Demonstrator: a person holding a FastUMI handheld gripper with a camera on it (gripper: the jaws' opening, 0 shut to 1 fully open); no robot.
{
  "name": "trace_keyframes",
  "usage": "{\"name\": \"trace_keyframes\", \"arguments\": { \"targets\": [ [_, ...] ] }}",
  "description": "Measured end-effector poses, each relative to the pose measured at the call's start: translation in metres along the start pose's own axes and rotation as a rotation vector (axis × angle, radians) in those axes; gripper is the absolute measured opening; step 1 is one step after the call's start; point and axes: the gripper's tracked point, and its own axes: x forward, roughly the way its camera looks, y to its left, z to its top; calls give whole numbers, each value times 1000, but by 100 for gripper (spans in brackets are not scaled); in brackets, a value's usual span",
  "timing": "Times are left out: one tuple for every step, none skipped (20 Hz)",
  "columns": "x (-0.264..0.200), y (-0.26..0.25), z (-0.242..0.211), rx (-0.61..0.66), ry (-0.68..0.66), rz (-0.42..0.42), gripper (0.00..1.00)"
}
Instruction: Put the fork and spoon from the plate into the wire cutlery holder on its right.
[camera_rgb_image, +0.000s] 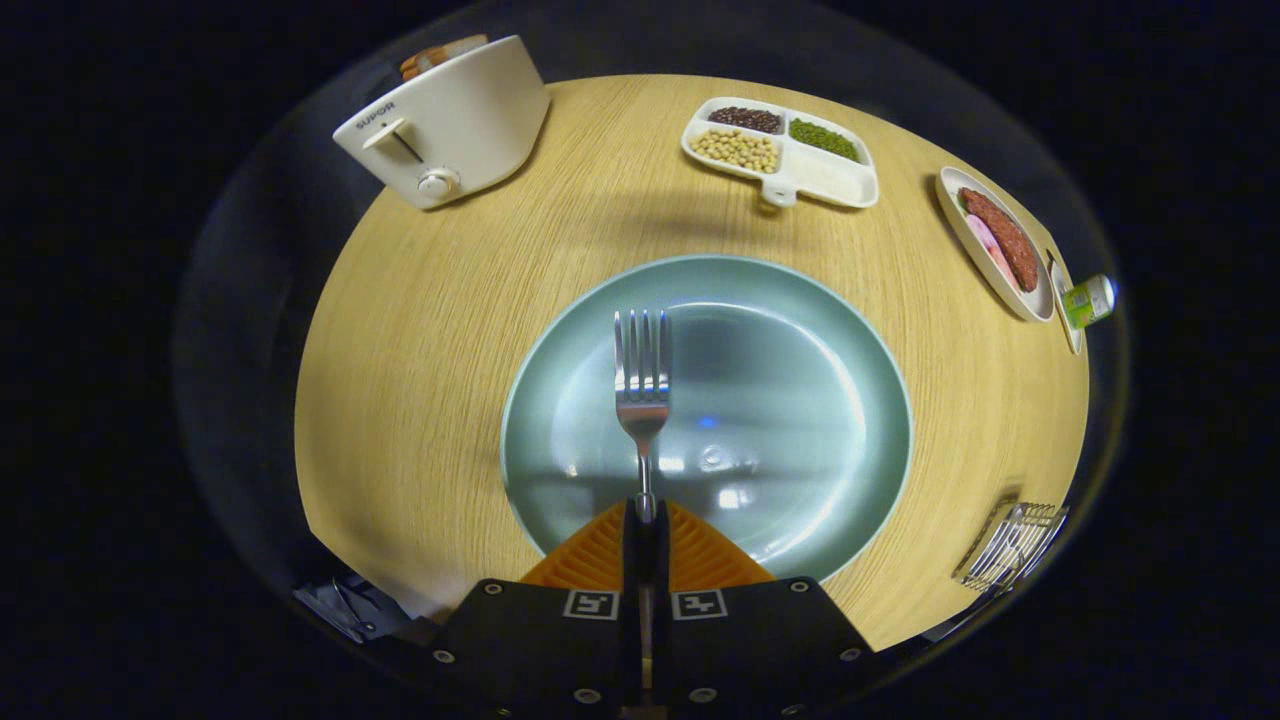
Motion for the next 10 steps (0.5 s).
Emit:
{"name": "trace_keyframes", "arguments": {
  "targets": [
    [-10,-6,3,12,-30,5,5],
    [-21,-12,5,35,-55,9,5],
    [-32,-18,6,54,-78,16,5],
    [-44,-27,6,74,-104,14,5],
    [-54,-35,1,80,-117,8,5],
    [-64,-49,-3,92,-135,-13,5],
    [-73,-64,-7,102,-153,-25,5],
    [-83,-79,-12,123,-167,-36,5],
    [-94,-92,-18,149,-182,-38,5],
    [-104,-106,-25,173,-194,-46,5]
  ]
}}
